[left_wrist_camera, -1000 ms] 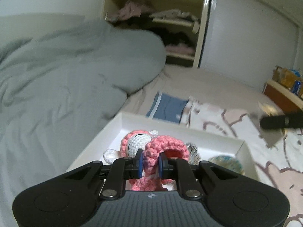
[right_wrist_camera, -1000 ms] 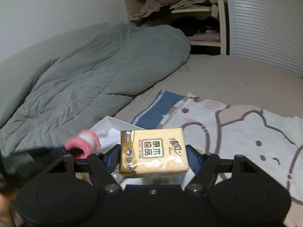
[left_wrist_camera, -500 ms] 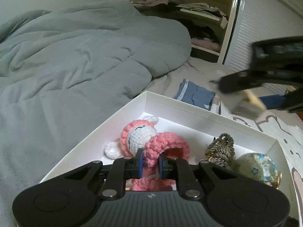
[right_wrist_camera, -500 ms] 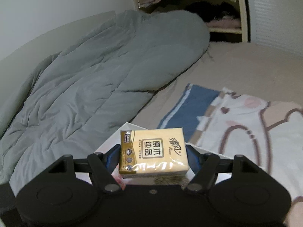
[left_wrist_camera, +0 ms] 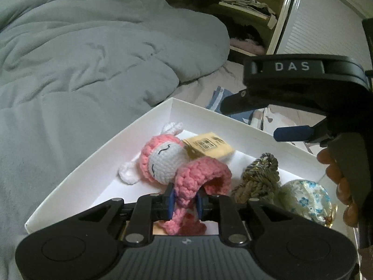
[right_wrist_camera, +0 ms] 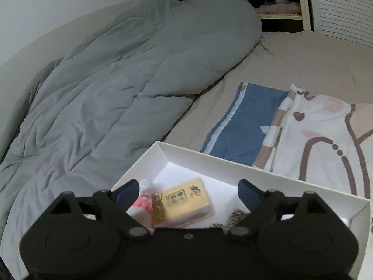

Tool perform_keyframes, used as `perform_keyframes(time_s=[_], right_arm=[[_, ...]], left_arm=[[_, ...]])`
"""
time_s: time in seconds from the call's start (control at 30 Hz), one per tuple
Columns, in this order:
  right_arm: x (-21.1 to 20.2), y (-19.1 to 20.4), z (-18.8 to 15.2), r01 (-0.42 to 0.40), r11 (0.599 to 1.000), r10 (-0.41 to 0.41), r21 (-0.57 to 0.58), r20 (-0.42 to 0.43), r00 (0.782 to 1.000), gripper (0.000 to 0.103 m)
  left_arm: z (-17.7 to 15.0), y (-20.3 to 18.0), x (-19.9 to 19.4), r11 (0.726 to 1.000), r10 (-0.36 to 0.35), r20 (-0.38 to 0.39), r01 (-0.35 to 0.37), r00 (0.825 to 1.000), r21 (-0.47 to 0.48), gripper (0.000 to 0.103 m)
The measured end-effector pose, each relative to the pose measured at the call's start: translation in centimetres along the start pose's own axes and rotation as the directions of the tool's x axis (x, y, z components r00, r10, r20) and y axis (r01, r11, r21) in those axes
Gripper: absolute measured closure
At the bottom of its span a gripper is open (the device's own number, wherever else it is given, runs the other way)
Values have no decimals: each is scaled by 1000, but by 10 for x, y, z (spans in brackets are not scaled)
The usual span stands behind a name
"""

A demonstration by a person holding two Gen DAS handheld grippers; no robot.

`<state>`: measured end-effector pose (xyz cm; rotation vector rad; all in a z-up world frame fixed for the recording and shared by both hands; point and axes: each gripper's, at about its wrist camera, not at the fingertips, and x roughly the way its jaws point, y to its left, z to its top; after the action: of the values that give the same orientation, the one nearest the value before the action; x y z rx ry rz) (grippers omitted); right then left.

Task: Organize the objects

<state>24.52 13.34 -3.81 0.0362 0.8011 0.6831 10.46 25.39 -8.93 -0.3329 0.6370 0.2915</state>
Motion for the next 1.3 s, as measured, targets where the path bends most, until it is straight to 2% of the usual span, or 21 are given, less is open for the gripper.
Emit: perform_keyframes(time_s=[0.07,0.17,0.2,0.23,0.3,0.4,0.5,0.97,1.2,1.3], right_arm=[[-4,-2,-1,-5,1000,5,-1,-1,1000,11],[-10,-4,-2,-1,1000,1,-17,0,1000,11],[-12,-4,-2,1,1000,-1,-22,0,1000,11],[-15,-4,-2,2,1000,-2,-26,1,1000,11],[-21,-7,-2,0,1000,0,-24,5,1000,11],[-31,-11,-4,-4,1000,4,-22,11,1000,11],[-43,-13,-5,-3,1000,3,-28,22,1000,9],[-108,-19,-21,8,995,1,-104,84,996,4],[-149,-21,-30,20,993,-5,-118,123,992,0],[-167,-22,-33,18,992,-1,-122,139,990,0]], left_arm=[[0,-3,-1,1000,-5,-9,6,1000,6,84],[1,-6,-5,1000,-15,-21,15,1000,9,74],[1,-8,-7,1000,-5,-21,5,1000,14,65],[1,-8,-9,1000,4,-20,-4,1000,17,51],[3,-8,-14,1000,8,-12,-8,1000,21,37],[6,-12,-23,999,14,-4,-14,1000,34,33],[10,-15,-33,999,20,2,-20,1000,44,24],[23,-26,-84,997,49,21,-51,999,61,14],[27,-36,-118,995,76,47,-79,996,66,1],[26,-40,-132,995,78,49,-80,996,55,0]])
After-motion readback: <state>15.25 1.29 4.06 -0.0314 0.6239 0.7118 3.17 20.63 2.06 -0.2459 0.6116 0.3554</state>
